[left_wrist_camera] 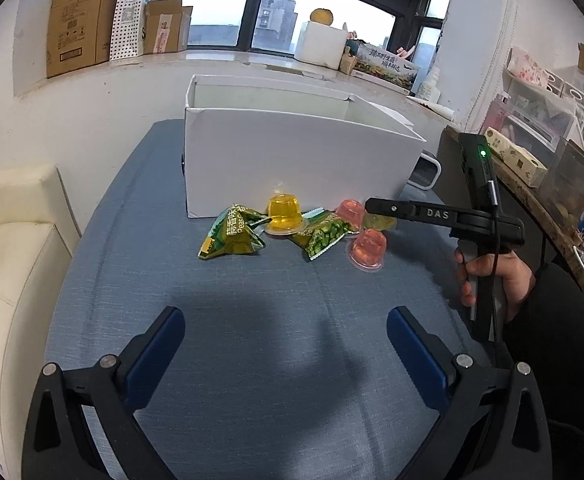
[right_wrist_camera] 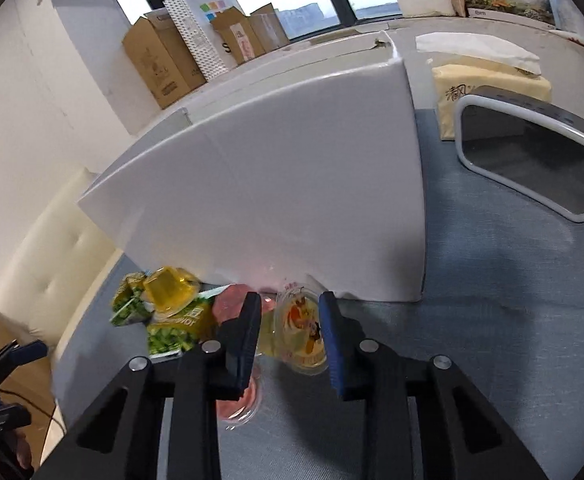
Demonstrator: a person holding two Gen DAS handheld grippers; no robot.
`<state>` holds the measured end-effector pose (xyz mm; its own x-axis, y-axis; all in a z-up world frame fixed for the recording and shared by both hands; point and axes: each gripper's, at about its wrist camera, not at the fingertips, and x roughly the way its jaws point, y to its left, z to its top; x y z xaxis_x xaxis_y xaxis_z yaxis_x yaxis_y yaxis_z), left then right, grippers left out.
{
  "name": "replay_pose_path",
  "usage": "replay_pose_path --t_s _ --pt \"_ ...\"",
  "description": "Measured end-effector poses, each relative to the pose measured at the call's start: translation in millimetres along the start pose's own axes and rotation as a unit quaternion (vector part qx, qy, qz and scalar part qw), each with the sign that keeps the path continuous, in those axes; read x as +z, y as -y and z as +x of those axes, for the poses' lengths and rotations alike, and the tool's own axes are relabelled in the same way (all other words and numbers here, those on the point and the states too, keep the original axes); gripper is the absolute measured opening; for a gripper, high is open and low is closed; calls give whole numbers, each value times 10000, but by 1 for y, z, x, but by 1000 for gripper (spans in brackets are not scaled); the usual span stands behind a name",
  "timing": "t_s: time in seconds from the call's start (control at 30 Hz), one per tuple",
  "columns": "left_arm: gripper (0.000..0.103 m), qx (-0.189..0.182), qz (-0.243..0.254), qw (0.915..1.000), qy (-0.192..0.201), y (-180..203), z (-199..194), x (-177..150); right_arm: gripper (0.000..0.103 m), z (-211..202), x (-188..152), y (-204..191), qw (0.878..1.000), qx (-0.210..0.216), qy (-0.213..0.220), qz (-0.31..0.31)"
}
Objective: Organize snacks
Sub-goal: 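Grasp a yellow jelly cup with the right gripper while the left grasps the green pea packet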
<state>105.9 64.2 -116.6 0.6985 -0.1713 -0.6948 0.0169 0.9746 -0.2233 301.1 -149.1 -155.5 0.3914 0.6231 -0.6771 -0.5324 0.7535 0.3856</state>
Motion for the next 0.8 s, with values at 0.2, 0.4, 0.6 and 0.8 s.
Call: replay_pose_path --t_s 0.2,0.4,0.6,0.8 --pt "103 10 19 10000 2 3 0 0 25 -8 -4 -9 9995 -137 49 -274" --pt "103 57 29 10000 -31 3 3 0 4 -27 -15 -23 9986 -213 261 -397" --pt "103 91 61 9999 -43 3 9 2 2 -54 -20 -41 9970 -286 556 -465" --pt "103 187 -76 9998 -76 -12 31 16 2 -81 -25 -68 9944 -237 734 -726"
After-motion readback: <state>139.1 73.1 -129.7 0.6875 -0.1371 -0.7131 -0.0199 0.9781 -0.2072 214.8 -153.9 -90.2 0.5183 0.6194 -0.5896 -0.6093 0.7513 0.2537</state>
